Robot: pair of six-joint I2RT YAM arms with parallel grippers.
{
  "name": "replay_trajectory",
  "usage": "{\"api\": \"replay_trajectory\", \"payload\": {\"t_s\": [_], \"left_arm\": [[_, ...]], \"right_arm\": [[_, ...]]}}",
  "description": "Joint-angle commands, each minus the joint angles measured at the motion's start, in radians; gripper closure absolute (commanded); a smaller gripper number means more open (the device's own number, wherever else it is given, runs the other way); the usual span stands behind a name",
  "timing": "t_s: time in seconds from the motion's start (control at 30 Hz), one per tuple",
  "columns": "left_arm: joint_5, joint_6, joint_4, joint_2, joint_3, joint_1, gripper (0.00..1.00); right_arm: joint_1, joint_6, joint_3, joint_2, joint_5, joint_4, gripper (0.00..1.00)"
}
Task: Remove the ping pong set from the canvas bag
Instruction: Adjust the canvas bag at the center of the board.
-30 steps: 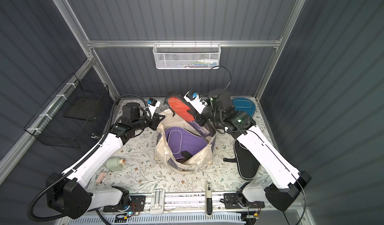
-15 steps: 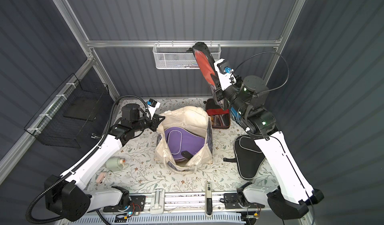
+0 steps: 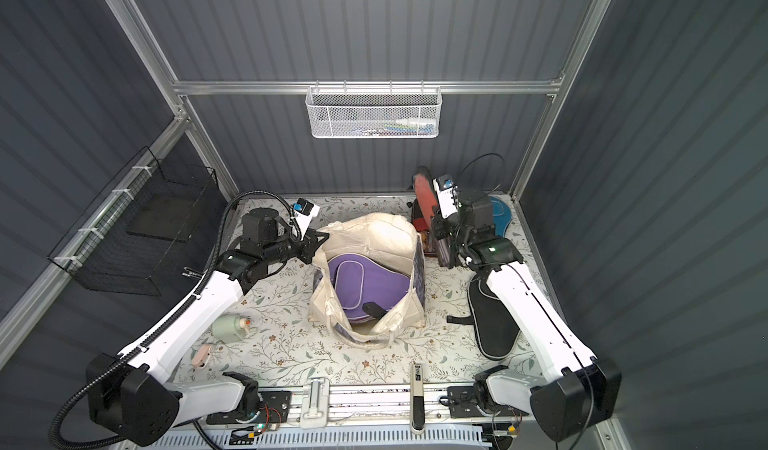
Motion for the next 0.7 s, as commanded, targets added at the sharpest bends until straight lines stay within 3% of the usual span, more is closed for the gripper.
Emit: {"api": "replay_trajectory", "payload": {"t_s": [0.0, 0.43, 0.67], "left_arm": [[-0.046, 0.018, 0.003, -0.042, 0.030, 0.002, 1.00], [-0.206, 0.047, -0.088, -0.069, 0.089, 0.044, 1.00], [-0.180, 0.035, -0.106, -0.053, 0.095, 0.051, 1.00]], "right_arm": [[0.004, 0.115, -0.020, -0.020, -0.116, 0.110, 1.00], [0.172, 0.339, -0.188, -0.011, -0.267, 0.247, 1.00], [0.141, 0.289, -0.137, 0.021, -0.192, 0.199, 1.00]]}}
